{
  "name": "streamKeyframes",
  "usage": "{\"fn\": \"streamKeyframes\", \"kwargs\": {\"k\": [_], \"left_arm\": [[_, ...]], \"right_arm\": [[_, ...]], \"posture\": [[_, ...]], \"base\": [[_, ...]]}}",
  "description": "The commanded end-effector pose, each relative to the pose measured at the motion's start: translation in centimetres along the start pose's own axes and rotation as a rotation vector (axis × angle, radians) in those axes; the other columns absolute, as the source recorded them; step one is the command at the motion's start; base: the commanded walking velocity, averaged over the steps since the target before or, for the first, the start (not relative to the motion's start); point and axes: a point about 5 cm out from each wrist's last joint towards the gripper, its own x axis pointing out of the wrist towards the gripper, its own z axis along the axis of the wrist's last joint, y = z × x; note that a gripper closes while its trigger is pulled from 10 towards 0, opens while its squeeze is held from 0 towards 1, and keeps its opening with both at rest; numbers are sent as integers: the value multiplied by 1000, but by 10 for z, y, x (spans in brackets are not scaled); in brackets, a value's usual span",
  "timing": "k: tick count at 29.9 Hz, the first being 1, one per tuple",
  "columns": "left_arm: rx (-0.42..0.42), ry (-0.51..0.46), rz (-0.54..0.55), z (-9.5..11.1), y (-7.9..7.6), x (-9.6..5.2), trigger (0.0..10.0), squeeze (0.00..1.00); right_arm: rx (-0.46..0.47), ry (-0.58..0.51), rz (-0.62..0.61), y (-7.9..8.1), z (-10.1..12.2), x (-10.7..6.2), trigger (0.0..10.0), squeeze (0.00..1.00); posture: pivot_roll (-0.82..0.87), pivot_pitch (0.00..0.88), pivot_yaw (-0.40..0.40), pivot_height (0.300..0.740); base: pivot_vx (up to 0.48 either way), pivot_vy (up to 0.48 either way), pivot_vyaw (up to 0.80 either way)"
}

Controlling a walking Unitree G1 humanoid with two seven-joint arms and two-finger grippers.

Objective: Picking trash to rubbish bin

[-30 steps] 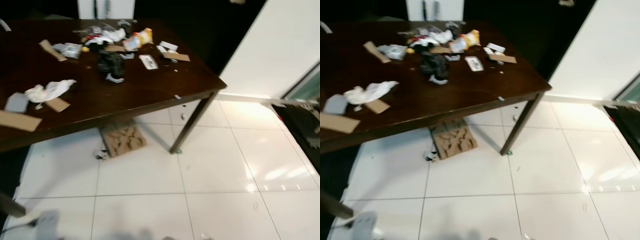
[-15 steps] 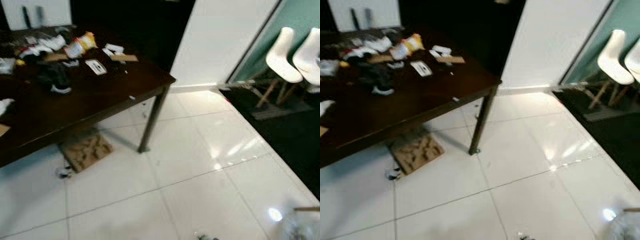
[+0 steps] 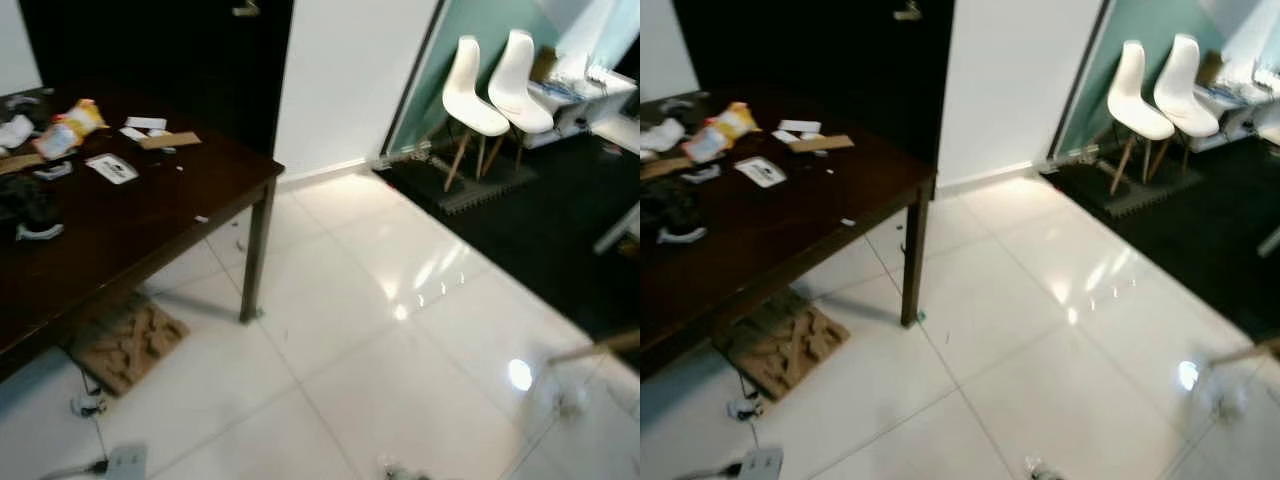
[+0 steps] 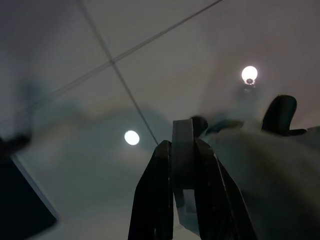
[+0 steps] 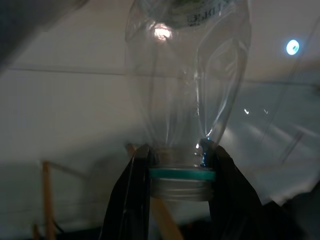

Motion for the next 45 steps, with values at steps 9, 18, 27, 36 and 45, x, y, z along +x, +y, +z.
{"fn": "streamKeyframes", "kwargs": {"k": [9, 18, 27, 36, 45], "left_arm": [[129, -37, -112, 19, -12, 4, 10000, 0], [306, -22, -193, 25, -18, 5, 10000, 0], [346, -30, -220, 35, -24, 7, 10000, 0], [286, -52, -213, 41, -32, 8, 10000, 0], [197, -52, -205, 39, -36, 8, 10000, 0]], "right_arm": [[185, 25, 25, 10, -6, 0, 10000, 0], [381, 21, 44, 19, -8, 1, 10000, 0], [427, -1, 28, 18, -10, 0, 10000, 0], [388, 4, 20, 14, -12, 0, 10000, 0], [344, -2, 15, 9, -11, 0, 10000, 0]], "posture": [[253, 32, 75, 740], [192, 58, 168, 740], [152, 79, 149, 740], [141, 78, 89, 740], [129, 74, 11, 740]], "base": [[0, 0, -788], [0, 0, -788], [0, 0, -439], [0, 0, 0], [0, 0, 0]]}}
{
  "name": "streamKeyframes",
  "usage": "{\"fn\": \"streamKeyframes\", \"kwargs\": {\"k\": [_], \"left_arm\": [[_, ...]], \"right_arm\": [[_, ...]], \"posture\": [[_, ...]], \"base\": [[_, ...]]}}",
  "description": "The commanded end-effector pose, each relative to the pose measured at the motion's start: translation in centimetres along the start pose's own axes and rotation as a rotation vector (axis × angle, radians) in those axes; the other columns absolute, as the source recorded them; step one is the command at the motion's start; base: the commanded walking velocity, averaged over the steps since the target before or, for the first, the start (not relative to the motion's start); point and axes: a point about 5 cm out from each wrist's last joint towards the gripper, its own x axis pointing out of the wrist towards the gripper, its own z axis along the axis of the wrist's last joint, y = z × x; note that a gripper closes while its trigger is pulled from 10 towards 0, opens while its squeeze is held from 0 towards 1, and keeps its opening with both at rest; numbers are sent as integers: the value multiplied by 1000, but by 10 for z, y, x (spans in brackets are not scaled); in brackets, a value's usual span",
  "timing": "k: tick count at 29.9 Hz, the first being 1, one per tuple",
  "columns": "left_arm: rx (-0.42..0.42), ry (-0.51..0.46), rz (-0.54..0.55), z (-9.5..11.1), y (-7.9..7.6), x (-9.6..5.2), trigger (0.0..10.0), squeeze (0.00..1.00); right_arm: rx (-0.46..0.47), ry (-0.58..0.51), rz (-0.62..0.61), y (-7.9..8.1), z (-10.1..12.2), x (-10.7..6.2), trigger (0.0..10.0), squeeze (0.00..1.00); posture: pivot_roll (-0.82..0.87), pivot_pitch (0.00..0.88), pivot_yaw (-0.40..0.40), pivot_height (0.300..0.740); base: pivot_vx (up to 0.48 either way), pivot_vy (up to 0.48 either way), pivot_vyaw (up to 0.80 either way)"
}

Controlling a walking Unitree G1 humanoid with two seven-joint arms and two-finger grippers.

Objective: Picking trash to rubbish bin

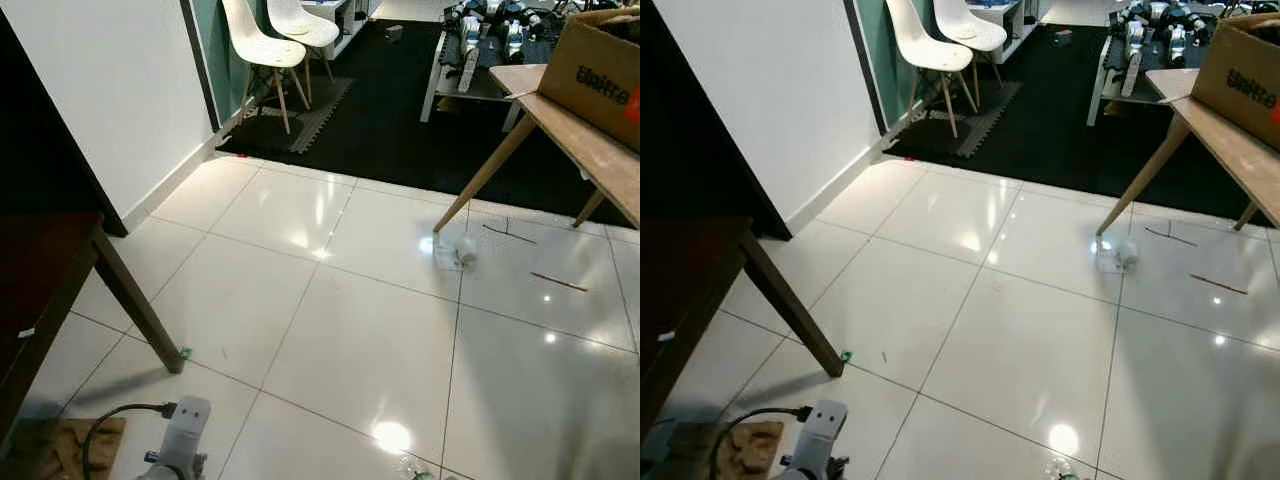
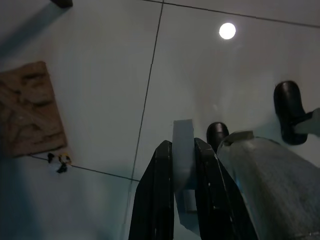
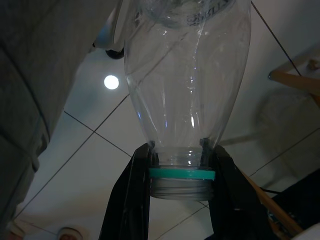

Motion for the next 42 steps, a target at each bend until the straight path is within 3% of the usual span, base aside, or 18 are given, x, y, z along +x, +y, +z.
{"fn": "streamKeyframes", "kwargs": {"k": [1, 3, 8, 42], "left_arm": [[-66, 16, 7, -6, -4, 0, 10000, 0], [-115, 11, 3, -6, -6, 1, 10000, 0], [-148, 10, -7, -5, -8, 1, 10000, 0], [-141, 18, -10, -6, -6, 0, 10000, 0]], "right_arm": [[-45, -4, 7, 0, 1, 0, 10000, 0], [-78, -7, 5, -2, 2, 0, 10000, 0], [-107, -7, 2, -4, 3, 0, 10000, 0], [-140, -1, 22, 0, 1, 0, 10000, 0]], "posture": [[127, 73, -3, 740], [125, 73, -21, 740], [125, 71, -30, 740], [127, 81, -10, 740]], "base": [[0, 0, 0], [0, 0, 0], [0, 0, 0], [0, -316, 0]]}}
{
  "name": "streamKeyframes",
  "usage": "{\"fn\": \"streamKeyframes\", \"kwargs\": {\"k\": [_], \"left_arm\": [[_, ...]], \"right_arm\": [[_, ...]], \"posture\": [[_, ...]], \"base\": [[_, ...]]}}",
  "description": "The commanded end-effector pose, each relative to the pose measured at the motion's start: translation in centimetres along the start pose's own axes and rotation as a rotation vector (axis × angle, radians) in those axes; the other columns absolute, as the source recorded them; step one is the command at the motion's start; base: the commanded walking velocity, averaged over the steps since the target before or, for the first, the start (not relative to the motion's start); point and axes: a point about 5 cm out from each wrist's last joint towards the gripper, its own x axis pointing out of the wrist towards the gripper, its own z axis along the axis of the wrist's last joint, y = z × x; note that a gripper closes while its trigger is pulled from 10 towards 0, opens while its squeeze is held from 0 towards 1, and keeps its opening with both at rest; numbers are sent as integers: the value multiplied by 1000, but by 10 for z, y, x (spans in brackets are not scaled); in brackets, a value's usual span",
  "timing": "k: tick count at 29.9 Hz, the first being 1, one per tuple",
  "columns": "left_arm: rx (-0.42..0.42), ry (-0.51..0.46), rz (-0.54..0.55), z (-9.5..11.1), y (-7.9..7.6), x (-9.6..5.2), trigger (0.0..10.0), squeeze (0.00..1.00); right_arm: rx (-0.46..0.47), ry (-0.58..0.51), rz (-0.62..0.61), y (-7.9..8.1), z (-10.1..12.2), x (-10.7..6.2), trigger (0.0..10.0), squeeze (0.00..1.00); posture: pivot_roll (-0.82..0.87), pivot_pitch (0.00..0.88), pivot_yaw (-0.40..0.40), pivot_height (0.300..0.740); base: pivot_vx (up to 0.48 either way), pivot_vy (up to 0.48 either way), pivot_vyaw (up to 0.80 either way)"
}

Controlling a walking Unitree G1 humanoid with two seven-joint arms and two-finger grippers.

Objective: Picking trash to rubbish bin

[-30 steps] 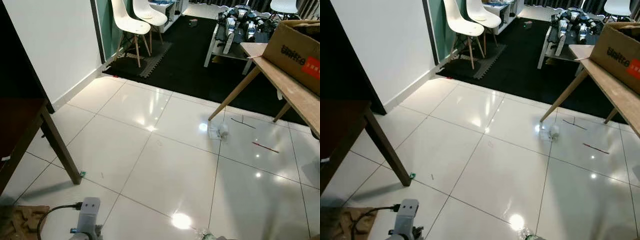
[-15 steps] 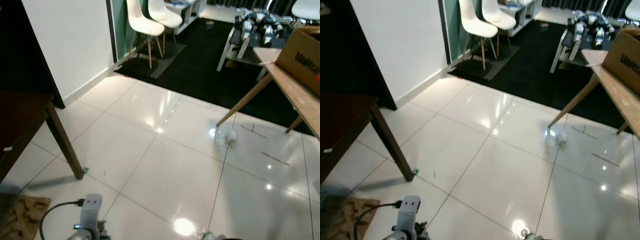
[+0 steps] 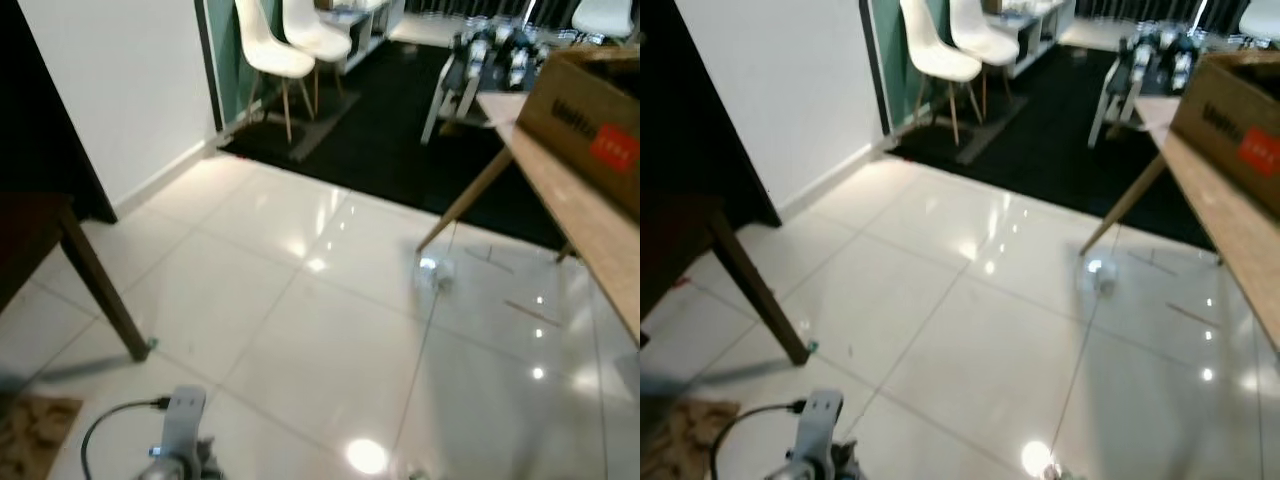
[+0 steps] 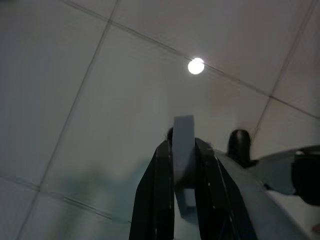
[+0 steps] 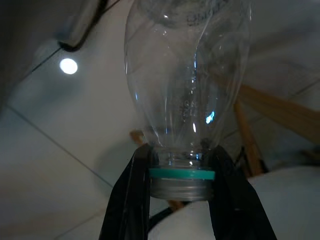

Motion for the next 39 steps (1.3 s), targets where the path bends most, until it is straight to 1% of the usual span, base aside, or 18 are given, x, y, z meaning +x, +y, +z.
{"fn": "streamKeyframes", "kwargs": {"k": [1, 7, 15, 24, 33, 35, 36, 38, 39], "left_arm": [[-1, 66, 7, -15, 1, -3, 10000, 0], [-18, 56, 3, -16, 2, -4, 10000, 0], [-10, 50, 1, -16, 2, -4, 10000, 0], [-18, 49, 9, -17, 3, -4, 10000, 0], [-37, 38, 20, -17, 5, -5, 10000, 0], [-68, -26, 23, -3, 6, -3, 10000, 0], [-85, -78, 22, 9, 6, -1, 10000, 0], [-88, -89, 21, 11, 6, -1, 10000, 0], [-87, -132, 16, 23, 6, 1, 10000, 0]], "right_arm": [[-13, 12, 6, 2, -5, 0, 10000, 0], [-10, 7, 11, 3, -4, 0, 10000, 0], [2, 1, 11, 3, -3, 0, 10000, 0], [22, -7, 8, 1, -3, 0, 10000, 0], [17, -27, 4, 0, -1, 0, 10000, 0], [91, -75, -13, 0, 1, -1, 10000, 0], [130, -107, -26, -1, 2, -1, 10000, 0], [134, -112, -28, -1, 2, -1, 10000, 0], [149, -143, -31, -1, 5, -2, 10000, 0]], "posture": [[127, 81, -10, 740], [130, 77, -6, 740], [126, 84, -4, 740], [131, 85, -7, 740], [140, 85, -9, 740], [140, 85, -9, 740], [138, 90, -8, 740], [138, 90, -8, 740], [138, 90, -8, 740]], "base": [[0, 0, 0], [0, 0, 0], [0, 0, 0], [287, 0, 0], [327, 0, 0], [356, 0, 0], [356, 0, 0], [356, 0, 0], [360, 0, 0]]}}
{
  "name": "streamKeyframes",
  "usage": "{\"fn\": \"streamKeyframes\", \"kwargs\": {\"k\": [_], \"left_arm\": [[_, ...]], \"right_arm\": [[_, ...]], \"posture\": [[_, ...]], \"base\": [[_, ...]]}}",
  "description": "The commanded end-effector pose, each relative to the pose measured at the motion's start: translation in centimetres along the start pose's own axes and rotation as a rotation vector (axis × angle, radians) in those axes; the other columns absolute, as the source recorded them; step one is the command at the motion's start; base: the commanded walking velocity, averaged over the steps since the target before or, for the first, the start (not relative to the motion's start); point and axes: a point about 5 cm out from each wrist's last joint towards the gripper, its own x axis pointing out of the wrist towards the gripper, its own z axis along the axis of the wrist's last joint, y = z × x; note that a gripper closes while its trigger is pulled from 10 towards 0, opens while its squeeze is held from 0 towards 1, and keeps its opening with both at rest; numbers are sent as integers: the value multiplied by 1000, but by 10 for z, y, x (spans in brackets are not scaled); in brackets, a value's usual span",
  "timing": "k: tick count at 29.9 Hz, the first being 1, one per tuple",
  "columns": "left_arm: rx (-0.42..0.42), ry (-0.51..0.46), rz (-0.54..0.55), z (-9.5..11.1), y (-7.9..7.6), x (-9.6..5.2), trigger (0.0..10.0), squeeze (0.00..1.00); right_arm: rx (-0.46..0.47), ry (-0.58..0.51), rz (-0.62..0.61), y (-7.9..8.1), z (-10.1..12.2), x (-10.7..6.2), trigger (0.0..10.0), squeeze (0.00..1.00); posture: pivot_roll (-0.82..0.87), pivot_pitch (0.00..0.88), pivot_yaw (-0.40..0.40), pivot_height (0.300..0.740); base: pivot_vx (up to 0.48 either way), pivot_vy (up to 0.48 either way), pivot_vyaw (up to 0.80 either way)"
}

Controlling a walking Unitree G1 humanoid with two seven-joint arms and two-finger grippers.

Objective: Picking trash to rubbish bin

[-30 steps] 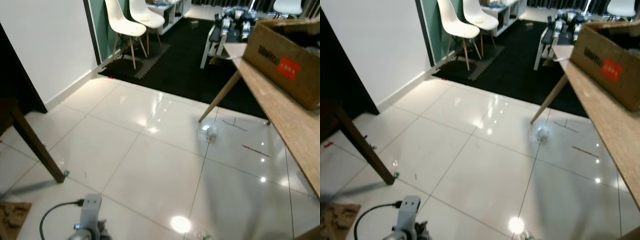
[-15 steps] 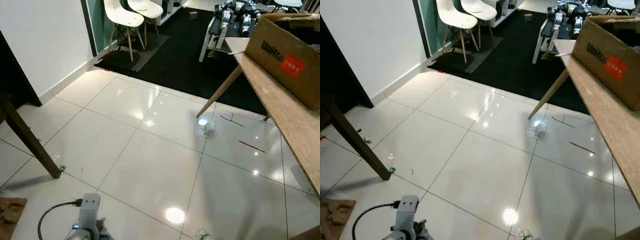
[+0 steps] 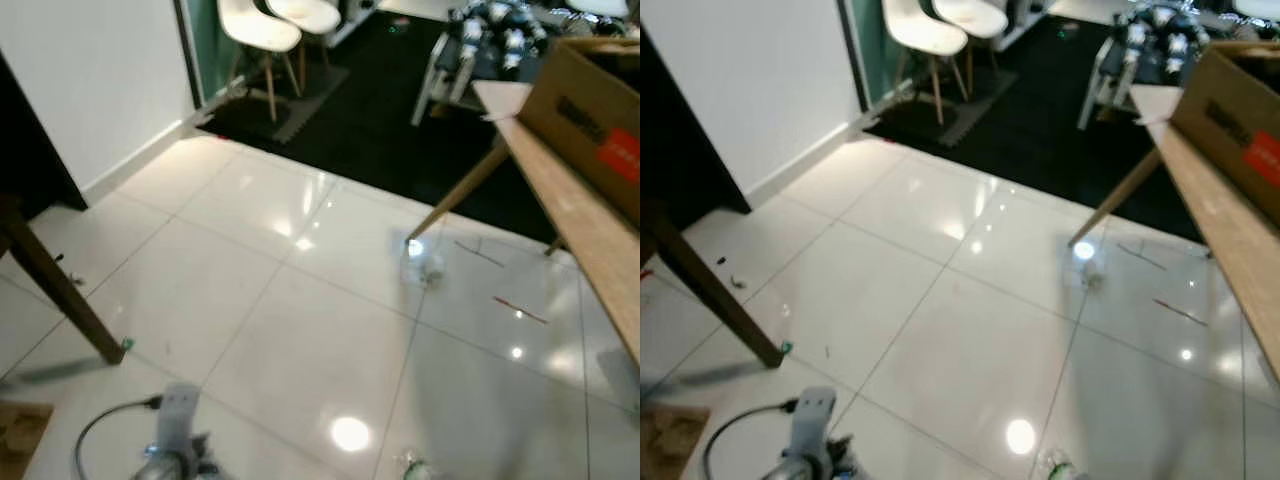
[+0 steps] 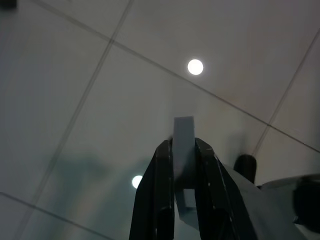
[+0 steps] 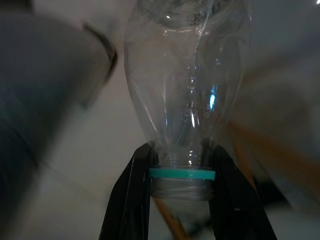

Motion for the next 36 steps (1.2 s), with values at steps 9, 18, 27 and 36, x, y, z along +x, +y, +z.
{"fn": "streamKeyframes", "kwargs": {"k": [9, 18, 27, 36], "left_arm": [[25, -386, -62, 107, -9, 7, 10000, 0], [85, -839, -116, 222, -6, -28, 10000, 0], [32, -1150, -246, 284, -22, -73, 10000, 0], [55, -1262, -352, 306, -43, -96, 10000, 0]], "right_arm": [[126, -575, -11, -18, 197, -16, 10000, 0], [204, -997, -100, -67, 294, -77, 10000, 0], [449, -1196, -124, -117, 318, -118, 10000, 0], [507, -1363, -125, -141, 334, -153, 10000, 0]], "posture": [[137, 96, -19, 740], [132, 105, -28, 740], [125, 104, -33, 740], [118, 104, -33, 740]], "base": [[366, 0, 0], [369, 0, -50], [378, 0, -800], [390, 0, -800]]}}
